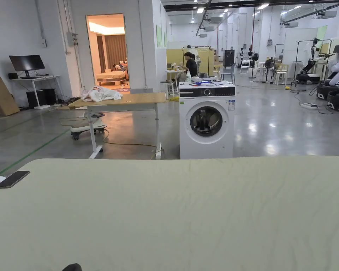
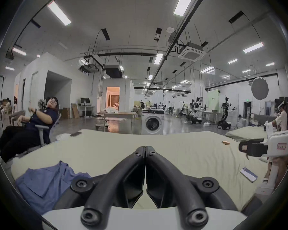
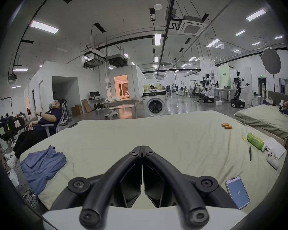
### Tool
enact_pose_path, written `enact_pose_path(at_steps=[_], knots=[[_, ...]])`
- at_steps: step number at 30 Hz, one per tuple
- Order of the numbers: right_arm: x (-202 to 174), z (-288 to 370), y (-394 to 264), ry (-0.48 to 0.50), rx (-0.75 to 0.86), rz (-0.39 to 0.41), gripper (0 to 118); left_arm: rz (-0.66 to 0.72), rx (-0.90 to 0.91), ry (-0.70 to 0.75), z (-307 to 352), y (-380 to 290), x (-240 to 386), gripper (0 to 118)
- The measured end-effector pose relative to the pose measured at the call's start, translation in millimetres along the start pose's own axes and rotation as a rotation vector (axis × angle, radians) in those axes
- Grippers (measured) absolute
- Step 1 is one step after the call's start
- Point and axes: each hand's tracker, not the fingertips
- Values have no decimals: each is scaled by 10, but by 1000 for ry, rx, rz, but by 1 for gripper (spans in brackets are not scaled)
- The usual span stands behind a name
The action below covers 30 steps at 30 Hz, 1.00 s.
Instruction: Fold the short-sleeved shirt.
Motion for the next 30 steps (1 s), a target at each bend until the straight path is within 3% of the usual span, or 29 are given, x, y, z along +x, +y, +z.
enact_pose_path(at_steps=[8, 14, 21, 25, 30], knots=[[-199, -126, 79, 48, 36, 35, 0, 9, 15, 86, 194, 110, -246, 0], [-637, -238, 90, 199, 48, 129, 0, 24, 10, 183, 452, 138, -528, 0], [-1046, -438, 49, 355, 34, 101, 0, -21, -38, 319, 693, 118, -738, 0], [-1114, -469, 4, 416, 5, 121, 0, -45, -98, 362, 713, 65, -897, 10], [-1006, -419, -93, 405, -43, 174, 0, 6, -223, 317, 490, -90, -1324, 34]])
